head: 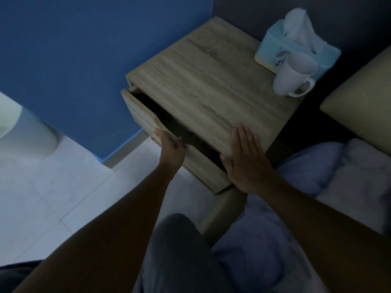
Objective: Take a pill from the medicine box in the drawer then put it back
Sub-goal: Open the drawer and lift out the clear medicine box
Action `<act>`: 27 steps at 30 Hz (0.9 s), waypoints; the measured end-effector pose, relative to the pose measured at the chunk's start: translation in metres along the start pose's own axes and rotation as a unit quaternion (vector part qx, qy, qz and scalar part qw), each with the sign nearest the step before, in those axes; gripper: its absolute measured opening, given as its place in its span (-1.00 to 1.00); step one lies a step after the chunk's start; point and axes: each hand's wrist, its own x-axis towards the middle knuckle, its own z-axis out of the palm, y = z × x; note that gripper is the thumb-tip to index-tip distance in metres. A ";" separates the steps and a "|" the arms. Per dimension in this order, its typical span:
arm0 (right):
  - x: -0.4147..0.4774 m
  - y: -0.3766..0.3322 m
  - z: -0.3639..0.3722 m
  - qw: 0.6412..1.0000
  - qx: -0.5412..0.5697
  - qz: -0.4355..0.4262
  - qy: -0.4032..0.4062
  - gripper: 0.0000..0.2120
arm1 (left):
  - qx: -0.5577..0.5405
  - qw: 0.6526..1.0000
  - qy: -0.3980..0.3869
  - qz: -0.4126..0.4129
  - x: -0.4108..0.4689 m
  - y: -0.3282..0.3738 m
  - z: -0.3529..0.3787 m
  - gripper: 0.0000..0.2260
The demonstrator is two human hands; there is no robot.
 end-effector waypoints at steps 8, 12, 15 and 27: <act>0.002 -0.001 0.004 1.000 -0.023 0.011 -0.004 -0.25 | 0.001 1.000 -0.010 -0.014 -0.029 -0.019 -0.040 -0.27; 0.003 0.000 0.006 1.000 -0.012 0.007 0.012 -0.26 | 0.004 1.000 -0.008 -0.028 -0.044 -0.029 -0.060 -0.27; 0.004 0.000 0.009 1.000 -0.001 0.006 0.020 -0.25 | 0.016 0.999 0.000 -0.035 -0.056 -0.035 -0.074 -0.28; 0.003 0.002 0.009 1.000 0.003 0.005 0.011 -0.27 | 0.050 0.998 0.015 -0.041 -0.081 -0.051 -0.102 -0.28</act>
